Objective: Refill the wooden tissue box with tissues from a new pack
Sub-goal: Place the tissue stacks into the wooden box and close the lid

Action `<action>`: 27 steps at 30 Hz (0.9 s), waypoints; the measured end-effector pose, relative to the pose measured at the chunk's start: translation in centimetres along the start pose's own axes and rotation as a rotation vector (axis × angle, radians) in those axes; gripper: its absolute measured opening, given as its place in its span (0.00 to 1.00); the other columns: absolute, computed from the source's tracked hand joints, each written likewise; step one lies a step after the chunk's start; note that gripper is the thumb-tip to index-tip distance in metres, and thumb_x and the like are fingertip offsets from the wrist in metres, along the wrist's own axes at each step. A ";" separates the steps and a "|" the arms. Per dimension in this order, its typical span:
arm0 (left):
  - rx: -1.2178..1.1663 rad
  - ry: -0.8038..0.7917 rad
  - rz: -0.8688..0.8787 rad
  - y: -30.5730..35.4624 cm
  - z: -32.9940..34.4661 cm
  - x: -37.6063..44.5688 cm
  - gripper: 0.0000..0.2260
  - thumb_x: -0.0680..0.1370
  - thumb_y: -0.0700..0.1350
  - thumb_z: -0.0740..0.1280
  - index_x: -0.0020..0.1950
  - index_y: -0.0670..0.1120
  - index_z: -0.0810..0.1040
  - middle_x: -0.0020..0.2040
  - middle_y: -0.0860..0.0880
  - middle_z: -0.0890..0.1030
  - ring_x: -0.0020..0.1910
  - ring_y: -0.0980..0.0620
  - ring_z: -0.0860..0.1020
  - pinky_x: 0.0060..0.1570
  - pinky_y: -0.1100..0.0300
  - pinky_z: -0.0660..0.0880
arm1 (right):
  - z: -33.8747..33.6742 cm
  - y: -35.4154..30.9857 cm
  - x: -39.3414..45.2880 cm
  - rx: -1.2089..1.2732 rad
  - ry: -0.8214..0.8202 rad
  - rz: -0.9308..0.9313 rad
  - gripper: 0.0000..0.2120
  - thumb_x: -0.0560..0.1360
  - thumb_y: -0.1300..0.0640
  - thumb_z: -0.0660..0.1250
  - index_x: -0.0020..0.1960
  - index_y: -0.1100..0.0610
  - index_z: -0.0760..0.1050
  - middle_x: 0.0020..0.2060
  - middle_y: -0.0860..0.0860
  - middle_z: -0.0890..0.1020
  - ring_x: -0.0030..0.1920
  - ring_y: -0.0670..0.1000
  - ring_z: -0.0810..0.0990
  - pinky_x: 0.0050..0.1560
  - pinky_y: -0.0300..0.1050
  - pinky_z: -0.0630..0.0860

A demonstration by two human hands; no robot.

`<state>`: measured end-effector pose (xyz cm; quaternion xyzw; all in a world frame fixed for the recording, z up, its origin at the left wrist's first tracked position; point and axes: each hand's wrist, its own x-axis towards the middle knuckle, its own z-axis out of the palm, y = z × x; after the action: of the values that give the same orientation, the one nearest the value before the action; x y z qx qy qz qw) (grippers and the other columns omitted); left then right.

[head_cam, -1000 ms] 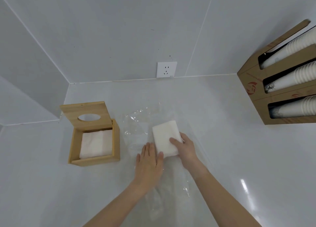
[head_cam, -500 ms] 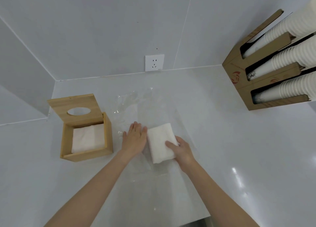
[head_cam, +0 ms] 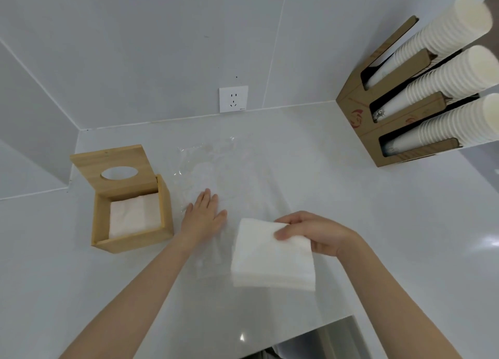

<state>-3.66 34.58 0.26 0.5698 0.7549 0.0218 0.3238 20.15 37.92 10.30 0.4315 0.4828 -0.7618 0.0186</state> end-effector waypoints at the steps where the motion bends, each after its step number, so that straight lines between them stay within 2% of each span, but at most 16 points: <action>1: -0.095 0.012 -0.030 0.2 -0.3 -0.4 0.24 0.81 0.50 0.50 0.74 0.43 0.50 0.77 0.43 0.45 0.76 0.47 0.45 0.73 0.46 0.48 | 0.2 -0.8 -0.2 0.021 -0.007 -0.040 0.10 0.67 0.57 0.69 0.47 0.54 0.82 0.40 0.48 0.86 0.40 0.46 0.84 0.40 0.36 0.80; 2: -0.153 0.024 -0.005 0.5 -0.7 -1.0 0.23 0.81 0.49 0.51 0.74 0.42 0.51 0.77 0.42 0.47 0.76 0.46 0.46 0.73 0.45 0.49 | 0.4 -1.5 -0.4 0.040 -0.009 -0.083 0.09 0.68 0.57 0.68 0.47 0.53 0.82 0.40 0.48 0.85 0.40 0.46 0.83 0.40 0.36 0.80; 4: -0.449 0.039 -0.028 1.7 -1.9 -3.0 0.24 0.80 0.49 0.54 0.74 0.42 0.54 0.76 0.40 0.51 0.75 0.42 0.53 0.73 0.49 0.53 | 0.9 -2.9 -0.3 0.071 -0.004 -0.168 0.10 0.68 0.57 0.68 0.49 0.52 0.82 0.42 0.47 0.85 0.42 0.46 0.83 0.41 0.36 0.79; 6: -0.657 0.163 -0.006 2.5 -3.3 -4.8 0.27 0.75 0.50 0.63 0.69 0.37 0.63 0.72 0.37 0.62 0.70 0.38 0.63 0.66 0.54 0.61 | 1.5 -4.0 0.2 0.097 0.014 -0.233 0.11 0.69 0.56 0.69 0.51 0.50 0.81 0.44 0.46 0.85 0.45 0.46 0.83 0.42 0.36 0.79; 7: -0.720 0.201 0.062 2.4 -3.6 -5.3 0.26 0.71 0.50 0.64 0.62 0.34 0.71 0.64 0.34 0.73 0.64 0.38 0.71 0.59 0.52 0.66 | 1.8 -4.5 0.6 0.112 0.024 -0.255 0.12 0.68 0.56 0.69 0.51 0.50 0.81 0.45 0.46 0.85 0.45 0.46 0.83 0.41 0.37 0.79; 8: -0.844 0.191 0.110 2.4 -4.3 -5.9 0.19 0.68 0.49 0.65 0.52 0.36 0.77 0.52 0.39 0.82 0.56 0.44 0.78 0.49 0.54 0.70 | 2.1 -4.9 1.0 0.132 0.035 -0.269 0.11 0.68 0.56 0.69 0.51 0.50 0.81 0.44 0.46 0.85 0.44 0.46 0.83 0.40 0.37 0.79; 9: -0.937 0.147 0.121 2.1 -5.2 -6.0 0.13 0.70 0.50 0.64 0.43 0.42 0.82 0.41 0.47 0.85 0.45 0.53 0.82 0.42 0.58 0.73 | 2.4 -5.2 1.4 0.152 0.041 -0.278 0.11 0.69 0.57 0.69 0.50 0.50 0.81 0.44 0.46 0.85 0.44 0.45 0.83 0.39 0.37 0.79; 10: -1.070 0.062 0.095 2.0 -6.4 -6.4 0.16 0.73 0.54 0.62 0.35 0.46 0.83 0.32 0.52 0.84 0.35 0.57 0.81 0.35 0.63 0.75 | 2.6 -5.5 1.9 0.167 0.042 -0.280 0.10 0.70 0.58 0.68 0.50 0.50 0.81 0.43 0.46 0.85 0.43 0.45 0.83 0.38 0.37 0.79; 12: -1.311 -0.084 0.010 1.2 -8.1 -6.4 0.27 0.76 0.61 0.55 0.28 0.47 0.83 0.25 0.53 0.81 0.27 0.56 0.79 0.27 0.68 0.75 | 3.1 -6.0 2.9 0.151 0.036 -0.271 0.10 0.72 0.60 0.67 0.50 0.50 0.81 0.43 0.46 0.85 0.42 0.45 0.83 0.38 0.37 0.79; 14: -1.370 -0.147 -0.006 0.1 -9.5 -7.2 0.25 0.74 0.63 0.57 0.30 0.48 0.82 0.26 0.53 0.80 0.27 0.55 0.79 0.27 0.67 0.74 | 4.0 -6.6 3.9 0.076 0.036 -0.253 0.10 0.71 0.60 0.68 0.51 0.50 0.81 0.43 0.46 0.85 0.43 0.46 0.82 0.40 0.38 0.79; 16: -1.353 -0.143 -0.012 -0.8 -10.3 -8.8 0.13 0.69 0.57 0.66 0.38 0.48 0.82 0.32 0.52 0.83 0.31 0.55 0.81 0.30 0.66 0.76 | 5.2 -7.2 4.9 0.002 0.033 -0.235 0.12 0.70 0.59 0.70 0.52 0.50 0.81 0.43 0.47 0.84 0.42 0.46 0.82 0.40 0.38 0.78; 18: -1.279 -0.072 -0.043 -2.3 -10.0 -9.7 0.09 0.70 0.47 0.70 0.48 0.46 0.81 0.42 0.50 0.84 0.40 0.54 0.82 0.41 0.59 0.80 | 6.5 -7.6 6.0 -0.036 0.044 -0.223 0.14 0.67 0.59 0.72 0.53 0.52 0.80 0.43 0.48 0.84 0.42 0.47 0.83 0.38 0.38 0.78; 20: -1.245 0.013 -0.094 -3.4 -10.0 -10.7 0.11 0.73 0.42 0.69 0.55 0.44 0.79 0.49 0.47 0.83 0.49 0.49 0.80 0.55 0.48 0.76 | 7.8 -7.8 7.1 -0.011 0.074 -0.220 0.16 0.67 0.60 0.73 0.55 0.55 0.78 0.46 0.50 0.84 0.44 0.49 0.83 0.40 0.40 0.79; 21: -1.279 0.051 -0.101 -3.9 -9.9 -11.1 0.12 0.73 0.41 0.69 0.57 0.43 0.78 0.51 0.46 0.82 0.51 0.47 0.80 0.57 0.45 0.74 | 8.3 -7.7 7.6 0.043 0.088 -0.219 0.17 0.67 0.60 0.72 0.55 0.57 0.78 0.46 0.51 0.84 0.44 0.50 0.83 0.41 0.42 0.79; 23: -1.397 0.129 -0.113 -5.2 -9.7 -11.6 0.14 0.74 0.38 0.67 0.59 0.42 0.76 0.53 0.45 0.81 0.50 0.48 0.80 0.54 0.47 0.77 | 9.5 -7.6 8.8 0.161 0.073 -0.195 0.13 0.69 0.60 0.71 0.53 0.60 0.78 0.43 0.52 0.85 0.43 0.51 0.84 0.41 0.44 0.81; 27: -1.521 0.216 -0.122 -7.5 -9.8 -12.6 0.16 0.74 0.37 0.66 0.62 0.42 0.73 0.55 0.46 0.80 0.49 0.49 0.80 0.38 0.62 0.81 | 11.5 -7.3 10.4 0.177 0.060 -0.097 0.06 0.70 0.56 0.70 0.44 0.58 0.80 0.33 0.49 0.85 0.33 0.48 0.83 0.36 0.41 0.79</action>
<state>-13.28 24.22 10.78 0.1423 0.5898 0.5725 0.5515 3.07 37.23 10.38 0.4300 0.4344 -0.7883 -0.0708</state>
